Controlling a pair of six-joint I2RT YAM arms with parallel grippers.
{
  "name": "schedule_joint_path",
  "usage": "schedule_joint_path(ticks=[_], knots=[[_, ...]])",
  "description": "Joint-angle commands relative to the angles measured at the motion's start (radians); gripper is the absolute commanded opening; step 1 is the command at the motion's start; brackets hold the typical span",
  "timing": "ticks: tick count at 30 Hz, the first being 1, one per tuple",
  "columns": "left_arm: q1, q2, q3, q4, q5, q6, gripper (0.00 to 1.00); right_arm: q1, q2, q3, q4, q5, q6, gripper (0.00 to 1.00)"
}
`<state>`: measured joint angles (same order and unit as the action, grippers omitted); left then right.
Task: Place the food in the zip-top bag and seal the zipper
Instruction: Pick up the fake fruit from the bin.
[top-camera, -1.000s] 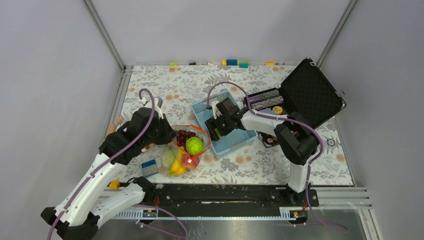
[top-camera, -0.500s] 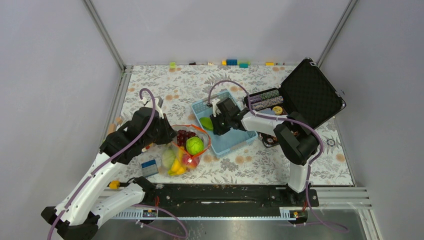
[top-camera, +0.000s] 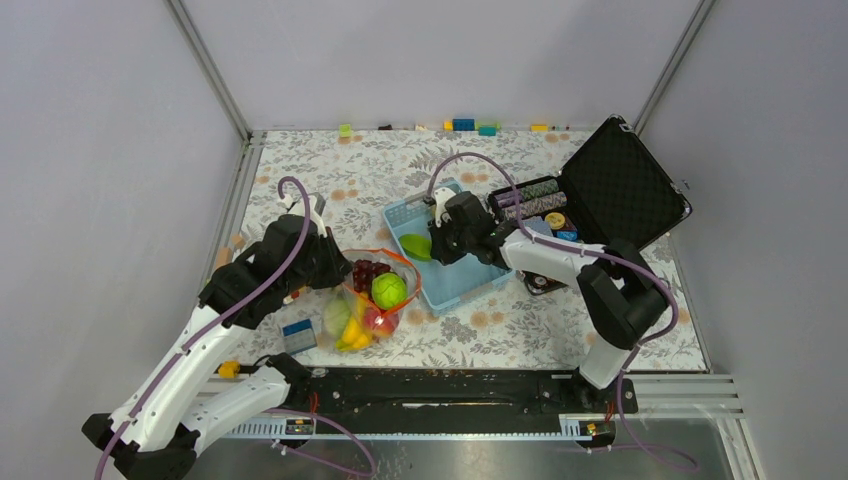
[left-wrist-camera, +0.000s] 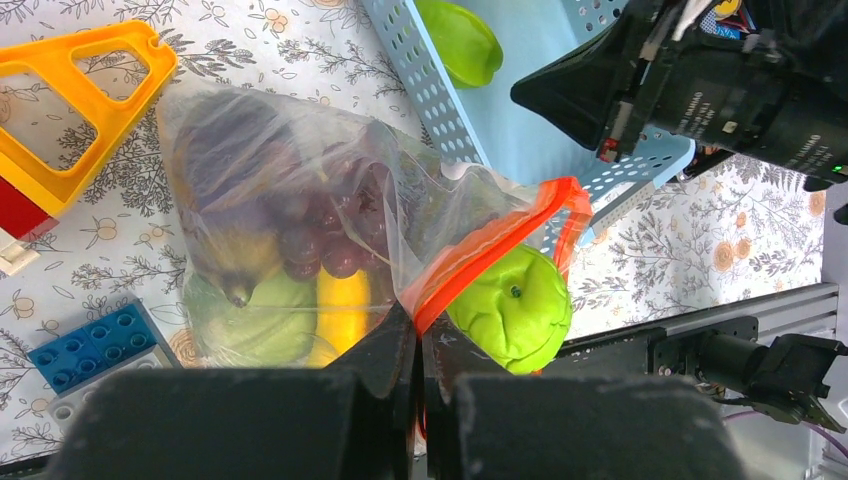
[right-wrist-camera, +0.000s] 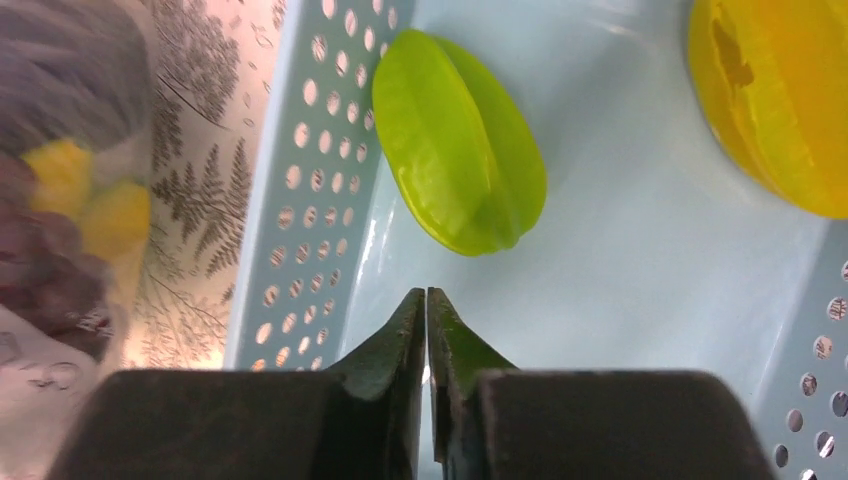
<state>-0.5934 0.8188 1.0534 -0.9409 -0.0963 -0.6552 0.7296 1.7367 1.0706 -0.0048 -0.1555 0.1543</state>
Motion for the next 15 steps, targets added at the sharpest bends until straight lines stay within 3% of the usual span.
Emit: schedule_joint_path(ticks=[1,3,4,7,10,15], knots=[[0.001,-0.023,0.012,0.093,-0.035,-0.012,0.0,-0.011,-0.049,0.021,0.035,0.012,-0.012,0.2],[0.002,-0.023,0.013,0.087,-0.04,-0.014,0.0,-0.011,-0.015,0.081,-0.005,0.048,0.002,0.52],[0.001,-0.025,0.014,0.084,-0.045,-0.017,0.0,-0.011,0.001,0.103,-0.022,0.076,0.019,0.62],[0.001,-0.026,0.017,0.078,-0.054,-0.023,0.0,-0.011,0.046,0.152,-0.026,0.143,0.078,0.81],[0.001,-0.023,0.016,0.076,-0.058,-0.026,0.0,-0.011,0.093,0.198,-0.029,0.19,0.119,0.9],[0.001,-0.018,0.02,0.073,-0.061,-0.026,0.0,-0.011,0.183,0.278,-0.077,0.181,0.122,0.91]])
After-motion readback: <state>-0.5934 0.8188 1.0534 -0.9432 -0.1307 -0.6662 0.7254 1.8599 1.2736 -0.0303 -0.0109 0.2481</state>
